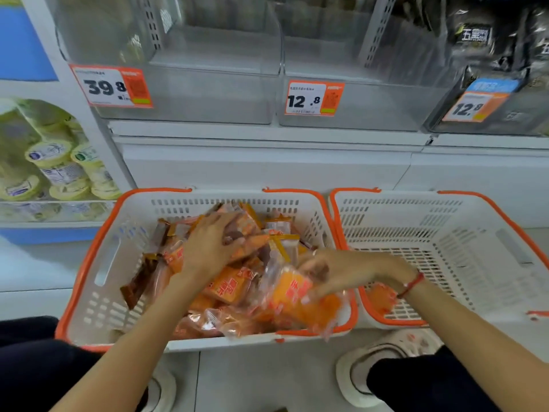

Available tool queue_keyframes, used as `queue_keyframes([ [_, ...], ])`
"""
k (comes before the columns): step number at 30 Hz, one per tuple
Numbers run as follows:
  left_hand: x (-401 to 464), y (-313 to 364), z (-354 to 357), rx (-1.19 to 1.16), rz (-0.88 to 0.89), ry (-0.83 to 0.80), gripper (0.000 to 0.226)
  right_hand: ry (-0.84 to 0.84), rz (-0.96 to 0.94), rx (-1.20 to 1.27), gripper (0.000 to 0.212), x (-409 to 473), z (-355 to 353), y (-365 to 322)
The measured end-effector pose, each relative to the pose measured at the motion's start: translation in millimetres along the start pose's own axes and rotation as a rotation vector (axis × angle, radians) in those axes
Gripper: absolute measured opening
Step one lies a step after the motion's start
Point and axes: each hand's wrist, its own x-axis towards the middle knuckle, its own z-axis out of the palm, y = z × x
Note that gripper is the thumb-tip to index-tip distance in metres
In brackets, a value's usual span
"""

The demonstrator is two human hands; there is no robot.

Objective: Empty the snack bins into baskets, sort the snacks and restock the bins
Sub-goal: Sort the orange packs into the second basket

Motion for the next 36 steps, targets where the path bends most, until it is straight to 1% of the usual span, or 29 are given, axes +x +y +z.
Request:
queue_keyframes([
  [2, 3.1, -17.7, -8.1, -0.004, -0.047, 0.069, 0.045, -0.042, -0.022, -0.088, 0.033, 13.2, 19.7, -0.9],
  [3, 3.2, -24.4, -10.8, -0.027, -0.087, 0.058, 0.043, -0.04, -0.03, -0.118, 0.028, 18.9, 28.2, -1.6],
  [4, 3.1, -29.9, -10.9, -0.104, -0.158, 0.016, 0.041, -0.018, -0.031, -0.136, 0.026, 23.5, 35.5, -2.2],
  [6, -1.4, -31.9, -9.6, -0.25, -0.296, -0.124, 0.043, 0.01, -0.022, -0.154, 0.031, 30.8, 41.2, 0.7],
  [7, -4.6, -32.6, -9.0, -0.268, -0.323, -0.198, 0.046, 0.043, -0.026, -0.131, 0.022, 32.4, 40.1, 2.5],
  [8, -7.3, -36.2, -7.5, -0.255, -0.307, -0.247, 0.049, 0.094, -0.032, -0.077, 0.009, 31.7, 36.9, 2.3],
  [9, -9.1, -36.2, -8.2, -0.229, -0.276, -0.28, 0.052, 0.152, -0.032, 0.003, 0.011, 30.9, 31.3, 2.6],
  [11, -11.0, -43.7, -5.1, -0.236, -0.275, -0.309, 0.062, 0.333, -0.023, 0.218, 0.035, 28.7, 17.7, 2.6],
  [12, -10.7, -47.1, -4.9, -0.268, -0.319, -0.297, 0.07, 0.451, -0.002, 0.3, 0.041, 28.2, 11.1, 5.4],
  [13, -11.2, -47.7, -7.5, -0.283, -0.367, -0.305, 0.078, 0.552, 0.017, 0.36, 0.043, 29.3, 6.2, 10.7],
  [14, -11.4, -45.3, -12.2, -0.311, -0.404, -0.336, 0.084, 0.612, 0.055, 0.398, 0.044, 31.0, 3.5, 14.1],
  [16, -10.0, -41.6, -18.3, -0.33, -0.47, -0.501, 0.085, 0.632, 0.152, 0.495, 0.043, 36.9, 2.3, 23.8],
  [18, -6.9, -36.5, -26.4, -0.336, -0.492, -0.662, 0.066, 0.644, 0.196, 0.624, 0.037, 45.9, 7.3, 30.2],
  [20, -4.0, -31.2, -28.3, -0.352, -0.482, -0.72, 0.069, 0.679, 0.206, 0.772, 0.044, 56.1, 12.6, 29.9],
  [21, -4.6, -24.1, -26.3, -0.35, -0.463, -0.743, 0.064, 0.699, 0.207, 0.849, 0.049, 59.3, 14.1, 30.9],
  [23, -8.4, -10.7, -19.9, -0.328, -0.412, -0.663, 0.034, 0.695, 0.196, 1.01, 0.052, 61.5, 11.6, 31.6],
  [24, -9.7, -4.8, -14.3, -0.314, -0.386, -0.581, 0.026, 0.678, 0.169, 1.076, 0.05, 60.2, 8.1, 31.8],
  [26, -13.0, 2.0, -6.2, -0.413, -0.343, -0.406, 0.013, 0.659, 0.111, 1.18, 0.051, 52.9, -1.6, 35.7],
  [27, -14.6, 7.4, -7.4, -0.495, -0.341, -0.347, 0.011, 0.664, 0.086, 1.23, 0.055, 46.8, -7.4, 36.3],
  [28, -14.0, 10.4, -7.0, -0.561, -0.334, -0.283, 0.014, 0.684, 0.071, 1.257, 0.061, 40.3, -14.1, 37.3],
  [29, -12.5, 15.5, -9.5, -0.578, -0.287, -0.205, 0.019, 0.741, 0.073, 1.233, 0.063, 32.1, -22.0, 39.1],
  [30, -9.6, 22.0, -12.2, -0.533, -0.226, -0.116, 0.023, 0.823, 0.097, 1.162, 0.06, 23.6, -30.6, 42.5],
  [32, -1.5, 47.1, -22.6, -0.457, -0.112, 0.076, 0.026, 1.001, 0.197, 0.947, 0.051, 4.2, -45.9, 55.2],
  [33, 4.0, 63.6, -26.1, -0.462, -0.068, 0.152, 0.026, 1.073, 0.257, 0.82, 0.053, -4.6, -50.0, 66.4],
  [34, 10.7, 82.0, -26.1, -0.488, -0.032, 0.201, 0.026, 1.131, 0.307, 0.711, 0.055, -13.3, -51.4, 78.0],
  [36, 27.3, 120.8, -15.4, -0.528, 0.039, 0.214, 0.029, 1.203, 0.41, 0.56, 0.058, -27.5, -43.4, 103.4],
])
